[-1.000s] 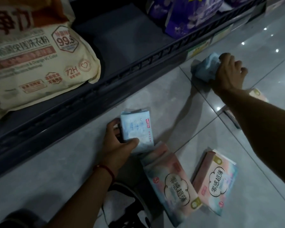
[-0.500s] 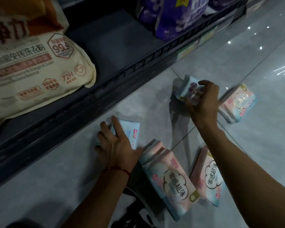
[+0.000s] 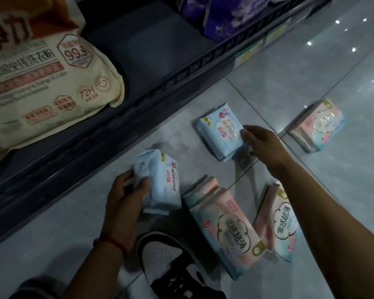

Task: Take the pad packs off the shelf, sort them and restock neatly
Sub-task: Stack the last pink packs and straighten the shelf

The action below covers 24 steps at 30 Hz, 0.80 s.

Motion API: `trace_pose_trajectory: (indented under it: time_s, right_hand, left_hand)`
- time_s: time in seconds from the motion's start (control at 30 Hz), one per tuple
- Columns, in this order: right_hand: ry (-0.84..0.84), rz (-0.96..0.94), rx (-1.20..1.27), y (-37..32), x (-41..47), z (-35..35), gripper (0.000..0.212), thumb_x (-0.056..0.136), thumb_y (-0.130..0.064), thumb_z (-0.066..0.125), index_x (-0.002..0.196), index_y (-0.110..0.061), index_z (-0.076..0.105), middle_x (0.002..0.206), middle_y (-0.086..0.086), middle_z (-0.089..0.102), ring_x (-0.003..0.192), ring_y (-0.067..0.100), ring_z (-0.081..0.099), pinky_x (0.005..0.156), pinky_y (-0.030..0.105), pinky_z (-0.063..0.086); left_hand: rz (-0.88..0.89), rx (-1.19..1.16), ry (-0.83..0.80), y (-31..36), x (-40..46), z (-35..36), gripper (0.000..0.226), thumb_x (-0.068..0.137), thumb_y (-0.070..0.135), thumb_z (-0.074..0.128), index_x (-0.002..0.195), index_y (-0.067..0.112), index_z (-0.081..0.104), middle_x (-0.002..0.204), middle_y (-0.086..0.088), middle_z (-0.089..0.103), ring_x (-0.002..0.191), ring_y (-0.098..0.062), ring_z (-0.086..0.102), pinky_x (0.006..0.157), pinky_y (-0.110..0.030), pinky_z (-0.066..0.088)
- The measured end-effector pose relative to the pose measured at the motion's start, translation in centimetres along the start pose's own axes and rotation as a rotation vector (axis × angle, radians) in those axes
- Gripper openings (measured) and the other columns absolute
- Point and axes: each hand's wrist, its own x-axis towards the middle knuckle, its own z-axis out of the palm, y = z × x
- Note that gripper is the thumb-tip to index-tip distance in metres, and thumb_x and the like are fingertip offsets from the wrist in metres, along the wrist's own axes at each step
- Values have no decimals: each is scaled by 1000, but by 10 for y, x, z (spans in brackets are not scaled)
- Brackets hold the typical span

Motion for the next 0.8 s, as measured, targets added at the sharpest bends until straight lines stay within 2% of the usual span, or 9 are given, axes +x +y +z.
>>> trace_pose_trajectory:
  time_s: [0.07,0.17,0.23,0.33,0.4,0.53,0.6,0.7,0.8]
  right_hand:
    - [-38,24,71,-2,-7,7,41,101,-39,62,136,-18,61,107,-9,71,103,12,69,77,29,59]
    - [-104,2,-7,-6,-13,20,56,90,-55,69,136,-25,60,114,-7,70,99,12,68,79,30,57]
    - [-119,-13,-100,-8,-17,28,63,85,-58,73,137,-27,55,120,-5,67,101,17,68,86,37,60]
    - [-100,-32,-125,-5,-20,37,67,82,-61,74,135,-27,53,123,-2,65,104,19,68,89,43,61]
    - [-84,-26,-76,-5,-22,42,69,77,-61,79,132,-26,56,121,-1,67,101,18,69,88,43,61]
    - [-59,-6,116,-15,-32,43,87,49,-67,92,120,-26,64,112,-1,73,94,17,75,84,45,63]
    - [-96,-20,151,-26,-45,34,85,48,-61,95,118,-23,65,111,0,74,93,18,76,83,44,63]
    - [-214,-39,243,-48,-78,13,68,62,-41,95,118,-15,67,113,7,75,94,23,76,83,44,63]
    - [-366,-105,248,-78,-121,-10,60,66,-37,90,118,-14,70,115,7,76,101,24,75,87,43,61]
  left_hand:
    - [-7,-19,90,-6,3,-6,21,94,30,70,114,36,67,114,-4,74,105,-32,71,85,-64,57]
    - [-36,-26,215,-17,6,-22,13,97,27,67,109,28,70,112,-7,74,102,-34,71,82,-65,57]
    - [-54,-50,262,-25,5,-31,10,98,23,64,102,24,73,112,-10,74,100,-32,72,82,-61,59]
    - [-101,-195,195,-21,-4,-31,28,105,32,52,105,13,72,98,-9,77,85,-24,75,72,-45,63]
    - [-62,-140,96,-18,-11,-29,35,98,38,59,116,11,70,103,-7,78,91,-23,75,77,-44,62]
    - [-39,59,16,-24,-16,-29,38,87,9,75,124,8,66,112,-10,76,100,-27,74,75,-33,63]
    - [-93,59,16,-21,-28,-32,30,86,3,74,115,9,71,108,-13,76,97,-31,74,73,-35,62]
    - [-117,34,36,-7,-59,-42,23,85,4,75,107,9,74,105,-15,77,96,-34,73,80,-40,59]
    - [-80,-9,48,20,-102,-48,23,84,3,76,107,8,73,100,-13,78,89,-32,74,67,-34,59]
